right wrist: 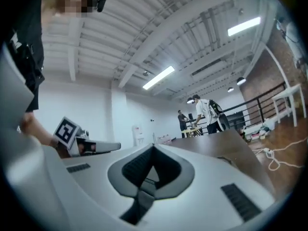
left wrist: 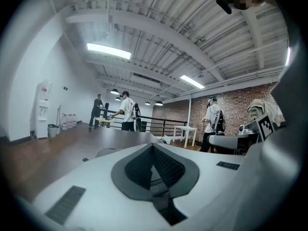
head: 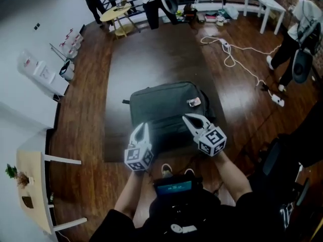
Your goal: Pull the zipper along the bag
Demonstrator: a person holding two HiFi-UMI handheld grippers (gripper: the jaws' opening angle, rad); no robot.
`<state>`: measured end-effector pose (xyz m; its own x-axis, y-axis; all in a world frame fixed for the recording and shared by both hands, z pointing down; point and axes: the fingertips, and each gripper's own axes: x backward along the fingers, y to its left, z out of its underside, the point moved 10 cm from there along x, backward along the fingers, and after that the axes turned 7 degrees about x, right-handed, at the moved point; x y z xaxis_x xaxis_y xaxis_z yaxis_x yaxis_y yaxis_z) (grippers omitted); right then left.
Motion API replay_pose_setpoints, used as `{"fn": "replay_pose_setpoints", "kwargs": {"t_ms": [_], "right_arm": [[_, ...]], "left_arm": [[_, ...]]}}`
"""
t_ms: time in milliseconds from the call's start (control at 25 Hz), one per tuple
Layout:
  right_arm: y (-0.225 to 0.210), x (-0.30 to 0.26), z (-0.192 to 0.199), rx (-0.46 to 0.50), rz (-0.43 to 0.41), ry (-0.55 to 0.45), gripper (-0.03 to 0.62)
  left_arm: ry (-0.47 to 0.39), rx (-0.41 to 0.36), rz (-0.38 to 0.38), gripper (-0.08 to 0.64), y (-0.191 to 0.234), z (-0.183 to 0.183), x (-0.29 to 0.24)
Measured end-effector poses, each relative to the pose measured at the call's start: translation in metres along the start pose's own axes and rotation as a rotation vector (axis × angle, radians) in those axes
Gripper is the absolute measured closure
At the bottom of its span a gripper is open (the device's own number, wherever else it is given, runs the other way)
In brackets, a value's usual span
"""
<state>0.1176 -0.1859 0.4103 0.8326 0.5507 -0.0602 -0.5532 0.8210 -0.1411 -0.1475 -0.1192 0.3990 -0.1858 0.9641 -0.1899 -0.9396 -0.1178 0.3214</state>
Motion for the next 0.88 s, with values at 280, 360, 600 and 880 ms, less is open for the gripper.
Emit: {"fn": "replay_pose_setpoints", "kwargs": {"t_ms": [280, 360, 600, 880], "right_arm": [[0.061, -0.004, -0.017, 0.246, -0.028, -0.058, 0.58], [0.072, -0.001, -0.028, 0.253, -0.02, -0.144, 0.58], [0.091, 0.011, -0.041, 0.059, 0.023, -0.236, 0.58], [0.139, 0.018, -0.037, 0.109, 0.027, -0.208, 0.58]], "left_arm": [[-0.113, -0.012, 0.02, 0.557, -0.024, -0.014, 0.033], [-0.129, -0.014, 0.036, 0.557, -0.028, -0.019, 0.039], [-0.163, -0.046, 0.07, 0.557, -0.032, -0.02, 0.051], [-0.201, -0.02, 0.084, 0.557, -0.041, -0.021, 0.094]]}}
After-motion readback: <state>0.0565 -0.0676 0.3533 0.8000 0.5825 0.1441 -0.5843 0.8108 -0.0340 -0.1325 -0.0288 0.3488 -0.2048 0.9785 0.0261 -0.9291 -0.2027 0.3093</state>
